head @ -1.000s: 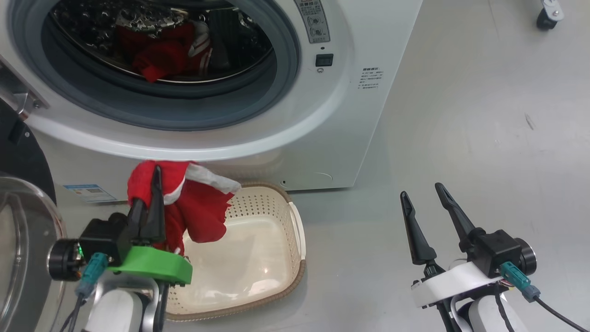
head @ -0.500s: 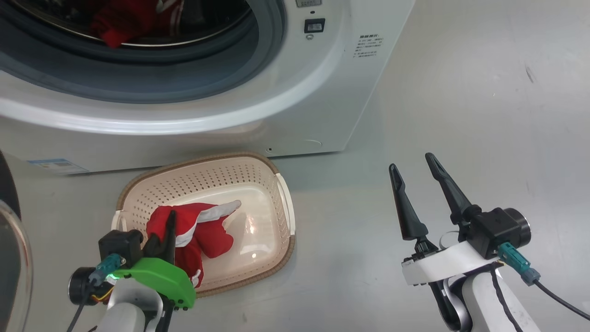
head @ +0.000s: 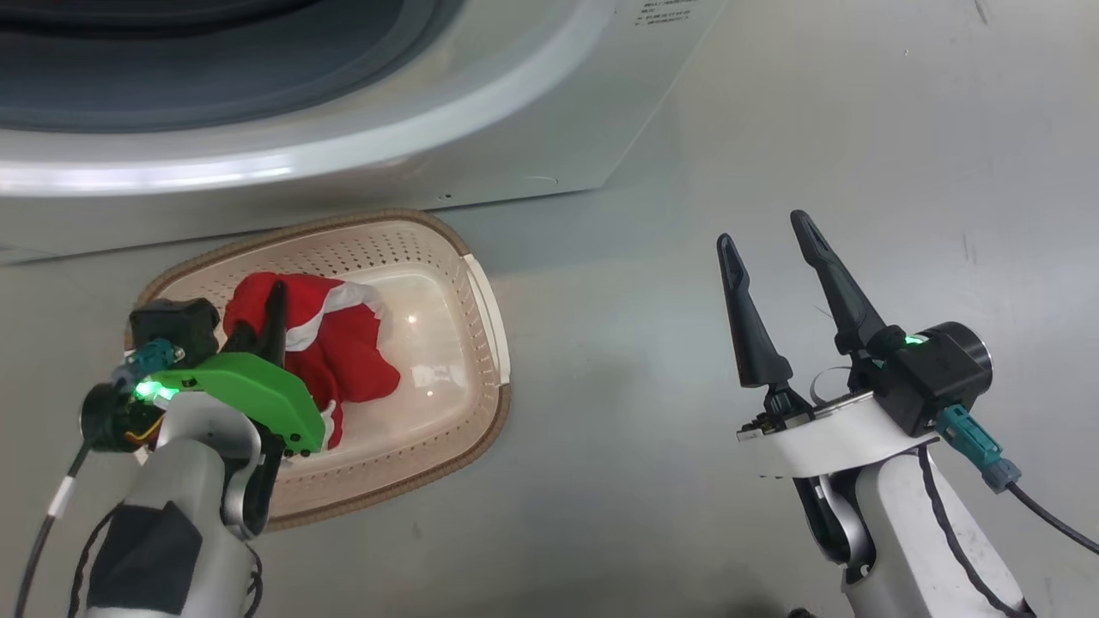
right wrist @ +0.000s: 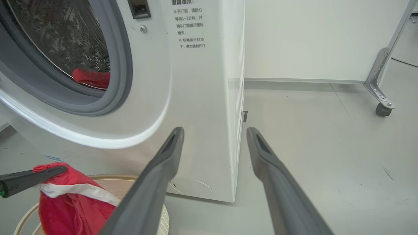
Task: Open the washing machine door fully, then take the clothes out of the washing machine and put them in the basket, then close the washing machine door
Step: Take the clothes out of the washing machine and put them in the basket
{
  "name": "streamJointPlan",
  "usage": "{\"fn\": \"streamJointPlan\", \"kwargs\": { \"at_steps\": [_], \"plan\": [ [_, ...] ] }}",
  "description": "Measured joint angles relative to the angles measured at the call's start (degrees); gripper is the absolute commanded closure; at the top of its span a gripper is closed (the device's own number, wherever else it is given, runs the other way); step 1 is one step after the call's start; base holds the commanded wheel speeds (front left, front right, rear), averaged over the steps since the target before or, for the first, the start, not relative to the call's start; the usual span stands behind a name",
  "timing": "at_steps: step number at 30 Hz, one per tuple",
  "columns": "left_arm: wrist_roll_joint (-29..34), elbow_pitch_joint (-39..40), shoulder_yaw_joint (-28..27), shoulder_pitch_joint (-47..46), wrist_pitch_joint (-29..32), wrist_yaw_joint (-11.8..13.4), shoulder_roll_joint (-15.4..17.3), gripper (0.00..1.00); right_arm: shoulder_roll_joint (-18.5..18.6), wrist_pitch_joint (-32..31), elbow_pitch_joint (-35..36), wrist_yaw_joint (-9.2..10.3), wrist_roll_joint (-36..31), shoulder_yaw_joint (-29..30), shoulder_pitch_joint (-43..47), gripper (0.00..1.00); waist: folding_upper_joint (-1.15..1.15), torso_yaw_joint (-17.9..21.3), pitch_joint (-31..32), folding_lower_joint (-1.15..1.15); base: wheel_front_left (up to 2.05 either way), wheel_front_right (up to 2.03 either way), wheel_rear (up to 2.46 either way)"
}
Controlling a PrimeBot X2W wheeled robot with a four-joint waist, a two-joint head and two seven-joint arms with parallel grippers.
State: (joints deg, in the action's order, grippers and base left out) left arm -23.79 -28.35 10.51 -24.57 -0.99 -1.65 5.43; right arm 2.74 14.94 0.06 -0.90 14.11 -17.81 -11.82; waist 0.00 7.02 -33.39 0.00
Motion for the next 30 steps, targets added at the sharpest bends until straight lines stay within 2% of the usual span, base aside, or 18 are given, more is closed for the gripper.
{"fn": "streamJointPlan", "kwargs": {
  "at_steps": [12, 24, 26, 27, 28, 30],
  "plan": [
    [-1.5, -11.0, -0.1, -4.9, 2.0, -2.6, 0.8, 1.0, 0.1, 0.0, 0.2, 0.64, 0.8, -0.7, -4.0, 0.0, 0.0, 2.1, -7.3, 0.0, 0.0, 0.0, 0.0],
    [-3.0, -19.8, -0.5, -7.1, 2.2, -3.3, 0.5, 0.98, 0.1, 0.0, -1.0, 1.14, 1.0, -1.1, -5.2, 0.0, 0.0, 2.2, -7.6, 0.0, 0.0, 0.0, 0.0],
    [-3.3, -21.0, -0.5, -7.3, 1.9, -3.5, 0.5, 0.54, 0.1, 0.0, -1.4, 1.14, 1.0, -1.1, -5.3, 0.0, 0.0, 2.2, -7.2, 0.0, 0.0, 0.0, 0.0],
    [-3.3, -21.6, -0.5, -7.3, 1.8, -3.5, 0.5, 0.05, 0.1, 0.0, -1.7, 1.14, 1.0, -1.1, -5.3, 0.0, 0.0, 2.2, -7.0, 0.0, 0.0, 0.0, 0.0],
    [-3.2, -22.0, -0.3, -7.3, 1.3, -3.5, 0.5, 0.0, 0.1, 0.0, -1.9, 1.14, 1.0, -1.1, -5.3, 0.0, 0.0, 2.2, -6.7, 0.0, 0.0, 0.0, 0.0],
    [-3.1, -23.0, -0.1, -7.3, 0.5, -3.7, 0.5, 0.0, 0.1, 0.0, -2.4, 1.14, 1.0, -1.1, -5.3, 0.0, 0.0, 2.1, -6.1, 0.0, 0.0, 0.0, 0.0]
  ]
}}
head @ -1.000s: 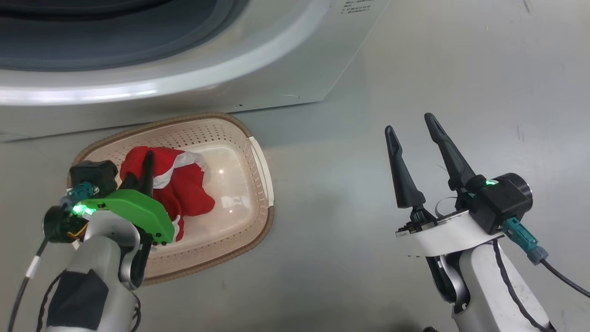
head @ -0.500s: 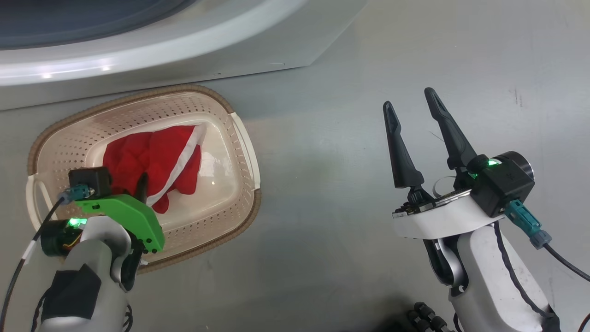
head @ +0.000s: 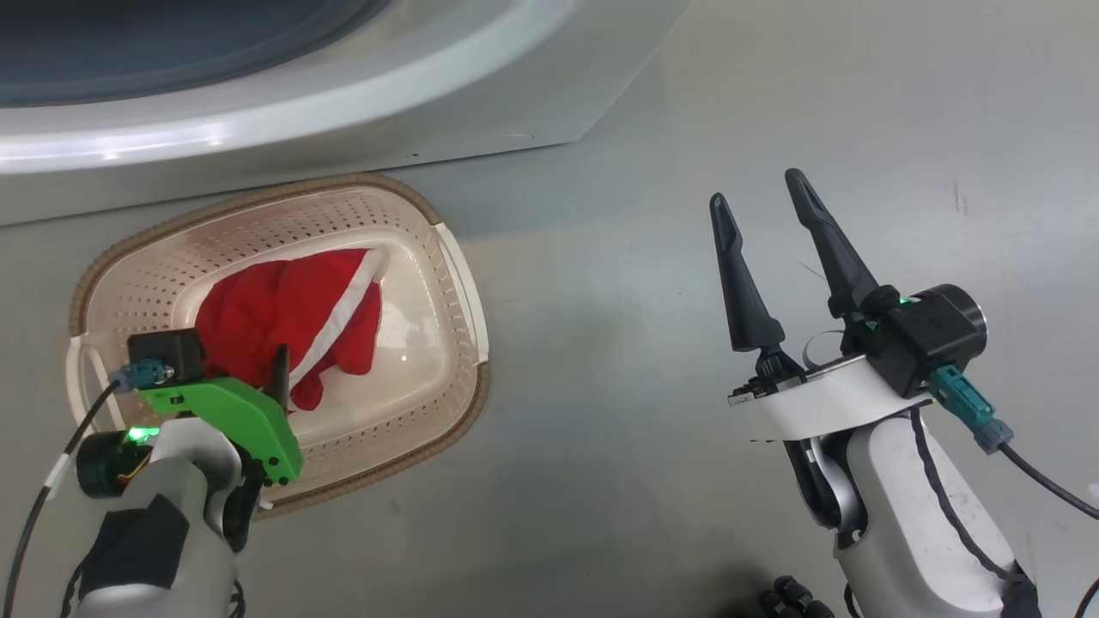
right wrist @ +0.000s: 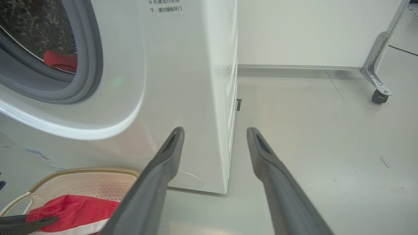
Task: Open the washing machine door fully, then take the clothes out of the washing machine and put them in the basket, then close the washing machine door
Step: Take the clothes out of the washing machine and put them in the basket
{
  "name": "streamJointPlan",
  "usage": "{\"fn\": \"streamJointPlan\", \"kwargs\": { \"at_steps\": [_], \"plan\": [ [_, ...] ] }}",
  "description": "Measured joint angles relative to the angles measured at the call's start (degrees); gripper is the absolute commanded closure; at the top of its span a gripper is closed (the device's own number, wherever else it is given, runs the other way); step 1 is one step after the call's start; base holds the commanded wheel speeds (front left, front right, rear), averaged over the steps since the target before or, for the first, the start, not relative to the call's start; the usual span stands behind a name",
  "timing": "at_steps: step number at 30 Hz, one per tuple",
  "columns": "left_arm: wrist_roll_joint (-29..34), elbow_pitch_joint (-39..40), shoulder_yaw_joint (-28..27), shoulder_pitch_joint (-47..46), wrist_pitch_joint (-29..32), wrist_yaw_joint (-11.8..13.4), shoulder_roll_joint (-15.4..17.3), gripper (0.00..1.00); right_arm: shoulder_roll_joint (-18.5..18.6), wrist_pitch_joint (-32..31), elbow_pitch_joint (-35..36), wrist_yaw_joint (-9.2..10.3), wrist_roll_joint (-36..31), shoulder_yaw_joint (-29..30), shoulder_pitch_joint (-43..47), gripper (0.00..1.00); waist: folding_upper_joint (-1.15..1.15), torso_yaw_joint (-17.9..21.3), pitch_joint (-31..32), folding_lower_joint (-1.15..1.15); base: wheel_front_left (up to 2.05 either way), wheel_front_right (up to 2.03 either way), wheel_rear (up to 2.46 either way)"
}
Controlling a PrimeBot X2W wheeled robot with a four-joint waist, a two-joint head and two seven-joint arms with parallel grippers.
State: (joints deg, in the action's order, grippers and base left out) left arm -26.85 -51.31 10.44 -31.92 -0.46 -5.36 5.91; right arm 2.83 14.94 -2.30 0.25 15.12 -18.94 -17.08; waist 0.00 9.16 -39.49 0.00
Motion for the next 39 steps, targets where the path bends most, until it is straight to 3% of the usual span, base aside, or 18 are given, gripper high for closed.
{"fn": "streamJointPlan", "kwargs": {
  "at_steps": [18, 24, 34, 39],
  "plan": [
    [4.5, -2.0, 2.7, 0.0, -12.1, 0.0, -0.9, 0.0, 0.0, 0.0, -4.0, -0.12, -0.1, 2.1, 2.2, 0.0, 0.0, -1.5, 8.9, 0.0, 0.0, 0.0, 0.0],
    [4.8, -1.1, 2.6, 0.2, -13.3, 0.3, -1.5, 0.0, 0.0, 0.0, -5.0, -0.16, -0.1, 3.1, 4.0, 0.0, 0.0, -2.8, 13.0, 0.0, 0.0, 0.0, 0.0],
    [5.6, 6.3, 2.7, 2.0, -13.9, 0.8, -1.8, 0.0, 0.0, 0.0, -6.0, -0.68, -0.2, 4.8, 8.1, 0.0, 0.0, -5.7, 19.4, 0.0, 0.0, 0.0, 0.0],
    [7.6, 16.1, 1.8, 2.7, -14.0, 1.6, -1.8, 0.0, 0.0, 0.0, -6.2, -0.68, -0.3, 5.8, 9.7, 0.0, 0.0, -7.3, 22.9, 0.0, 0.0, 0.0, 0.0]
  ]
}}
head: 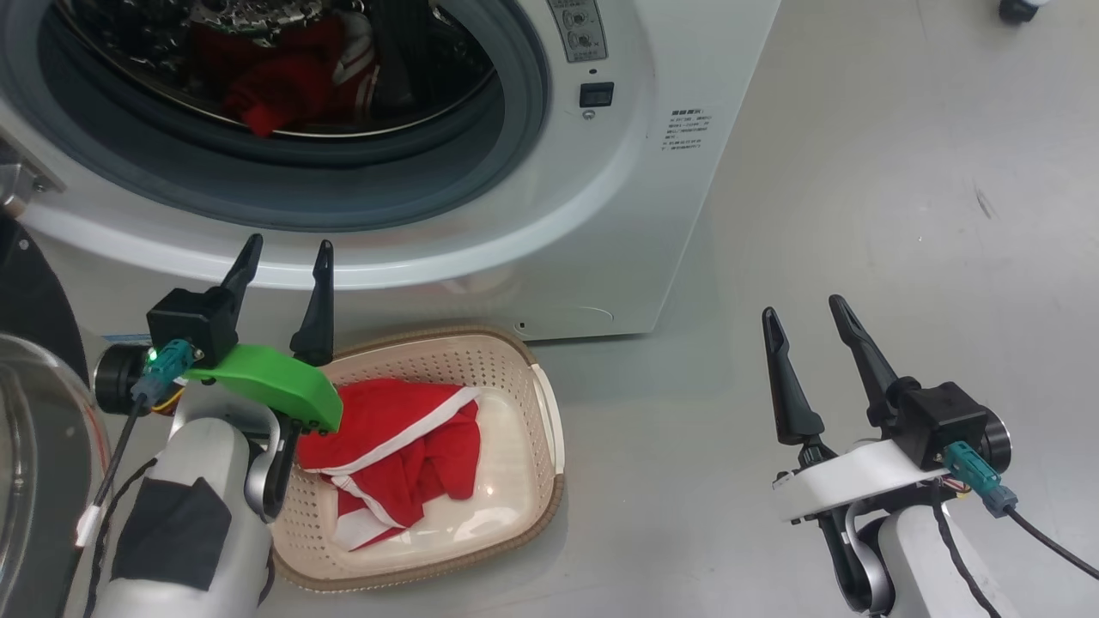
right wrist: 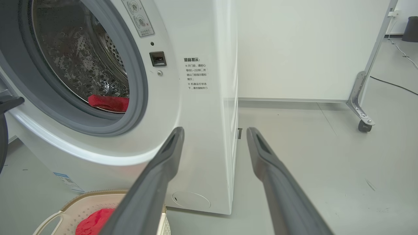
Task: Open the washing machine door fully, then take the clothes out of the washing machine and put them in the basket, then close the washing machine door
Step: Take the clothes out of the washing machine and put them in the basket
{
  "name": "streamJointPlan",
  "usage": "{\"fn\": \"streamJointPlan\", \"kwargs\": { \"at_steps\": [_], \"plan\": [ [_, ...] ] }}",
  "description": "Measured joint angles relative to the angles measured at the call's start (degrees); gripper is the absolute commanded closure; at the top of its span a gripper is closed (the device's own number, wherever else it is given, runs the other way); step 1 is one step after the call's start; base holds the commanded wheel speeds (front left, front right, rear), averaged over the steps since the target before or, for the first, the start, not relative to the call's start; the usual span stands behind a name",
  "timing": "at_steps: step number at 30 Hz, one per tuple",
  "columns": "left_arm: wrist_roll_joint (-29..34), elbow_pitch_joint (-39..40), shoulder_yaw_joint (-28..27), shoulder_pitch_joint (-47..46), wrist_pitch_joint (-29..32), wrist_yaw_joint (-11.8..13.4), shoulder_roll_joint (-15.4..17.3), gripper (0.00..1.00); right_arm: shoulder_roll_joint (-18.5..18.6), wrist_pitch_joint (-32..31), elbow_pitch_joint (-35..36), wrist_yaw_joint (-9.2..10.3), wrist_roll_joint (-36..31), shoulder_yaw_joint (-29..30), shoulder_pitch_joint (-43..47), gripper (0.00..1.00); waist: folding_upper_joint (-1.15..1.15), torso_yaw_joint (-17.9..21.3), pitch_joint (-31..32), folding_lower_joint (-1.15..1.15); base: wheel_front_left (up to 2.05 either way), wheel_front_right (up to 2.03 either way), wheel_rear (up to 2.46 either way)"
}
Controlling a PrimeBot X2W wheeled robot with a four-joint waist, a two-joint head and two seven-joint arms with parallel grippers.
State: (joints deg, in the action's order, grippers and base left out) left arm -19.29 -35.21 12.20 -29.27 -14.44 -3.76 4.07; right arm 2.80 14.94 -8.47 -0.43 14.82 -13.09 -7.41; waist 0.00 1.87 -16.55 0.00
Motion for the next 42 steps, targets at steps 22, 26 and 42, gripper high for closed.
{"fn": "streamJointPlan", "kwargs": {
  "at_steps": [22, 26, 42],
  "plan": [
    [2.7, 16.3, -0.7, 20.5, 0.0, 4.3, 0.5, 0.0, -0.2, 0.0, 0.6, 0.18, -0.3, 2.1, 8.1, 0.0, 0.0, -1.8, 10.5, 0.0, 0.0, 0.0, 0.0],
    [2.7, 17.9, -0.1, 24.0, 0.0, 4.7, 0.5, 0.0, -0.3, 0.0, 0.6, 0.59, -0.3, 2.3, 9.6, 0.0, 0.0, -2.3, 11.8, 0.0, 0.0, 0.0, 0.0],
    [2.8, 25.0, 0.9, 32.2, 0.3, 6.5, 0.5, 0.0, -0.4, 0.0, 1.5, 0.58, -0.3, 1.9, 11.9, 0.0, 0.0, -3.0, 13.6, 0.0, 0.0, 0.0, 0.0]
  ]
}}
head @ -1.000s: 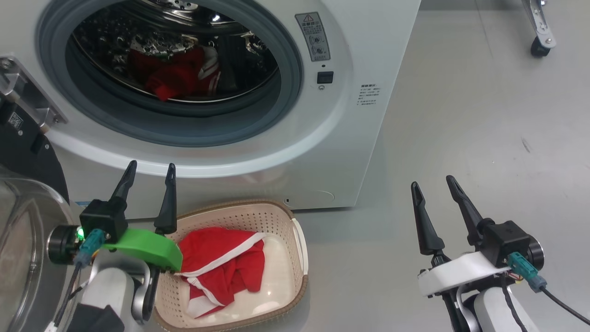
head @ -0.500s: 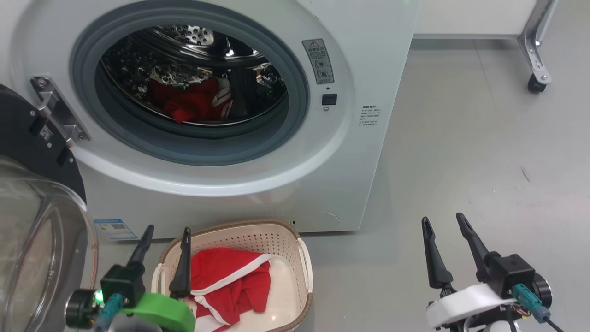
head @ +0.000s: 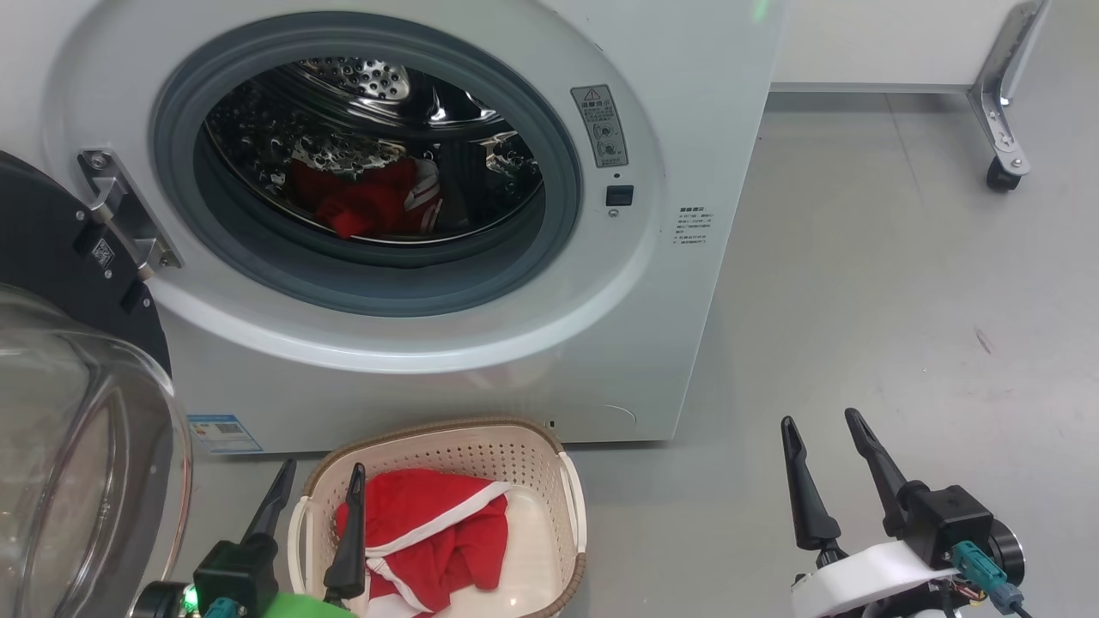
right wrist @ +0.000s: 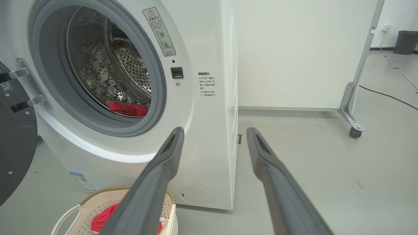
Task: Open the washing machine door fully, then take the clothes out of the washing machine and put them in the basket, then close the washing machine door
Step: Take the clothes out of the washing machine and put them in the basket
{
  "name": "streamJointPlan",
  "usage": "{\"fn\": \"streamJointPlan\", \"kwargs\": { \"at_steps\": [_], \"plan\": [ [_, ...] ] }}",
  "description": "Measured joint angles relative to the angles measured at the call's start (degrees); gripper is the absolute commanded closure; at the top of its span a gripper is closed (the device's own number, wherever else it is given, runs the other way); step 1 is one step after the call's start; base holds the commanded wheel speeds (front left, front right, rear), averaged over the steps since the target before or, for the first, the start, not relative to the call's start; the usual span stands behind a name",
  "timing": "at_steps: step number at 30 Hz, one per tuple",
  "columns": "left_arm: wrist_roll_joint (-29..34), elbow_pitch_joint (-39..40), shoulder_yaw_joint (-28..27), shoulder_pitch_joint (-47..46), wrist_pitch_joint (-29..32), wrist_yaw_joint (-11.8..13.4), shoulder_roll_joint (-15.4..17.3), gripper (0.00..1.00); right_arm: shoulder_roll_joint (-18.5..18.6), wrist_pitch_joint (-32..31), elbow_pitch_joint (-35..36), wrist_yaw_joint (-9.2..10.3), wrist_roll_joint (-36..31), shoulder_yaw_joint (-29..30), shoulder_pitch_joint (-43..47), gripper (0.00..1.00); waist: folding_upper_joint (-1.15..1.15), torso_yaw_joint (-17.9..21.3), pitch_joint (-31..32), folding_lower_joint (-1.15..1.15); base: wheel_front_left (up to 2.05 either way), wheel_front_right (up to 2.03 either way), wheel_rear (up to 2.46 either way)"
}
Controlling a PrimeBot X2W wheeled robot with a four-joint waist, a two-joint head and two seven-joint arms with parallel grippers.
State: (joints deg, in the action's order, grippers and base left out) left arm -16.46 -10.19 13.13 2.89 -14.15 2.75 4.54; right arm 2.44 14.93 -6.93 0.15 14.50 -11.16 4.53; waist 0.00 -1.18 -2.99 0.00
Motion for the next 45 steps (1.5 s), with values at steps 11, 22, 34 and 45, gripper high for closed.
{"fn": "streamJointPlan", "kwargs": {
  "at_steps": [11, 22, 34, 45],
  "plan": [
    [0.2, 4.2, -0.1, 1.4, 1.0, 0.6, 0.4, 0.0, 0.0, 0.0, 0.4, -0.01, 0.0, -0.4, 0.4, 0.0, 0.0, 0.3, -0.5, 0.0, 0.0, 0.0, 0.0],
    [0.4, 7.5, -0.2, 2.4, 2.1, 1.2, 0.4, 0.0, 0.0, 0.0, 1.1, -0.05, 0.0, -0.7, 0.4, 0.0, 0.0, 0.6, -1.6, 0.0, 0.0, 0.0, 0.0],
    [0.3, 9.9, 0.2, 1.6, 5.6, 1.6, 0.3, 0.0, 0.0, 0.0, 3.7, -0.05, -0.5, -2.0, 0.0, 0.0, 0.0, 1.5, -6.2, 0.0, 0.0, 0.0, 0.0],
    [-1.8, 3.7, 2.5, -12.1, 16.2, -1.1, 0.1, 0.0, 0.0, 0.0, 5.9, -0.05, -0.6, -4.5, -3.7, 0.0, 0.0, 2.6, -14.9, 0.0, 0.0, 0.0, 0.0]
  ]
}}
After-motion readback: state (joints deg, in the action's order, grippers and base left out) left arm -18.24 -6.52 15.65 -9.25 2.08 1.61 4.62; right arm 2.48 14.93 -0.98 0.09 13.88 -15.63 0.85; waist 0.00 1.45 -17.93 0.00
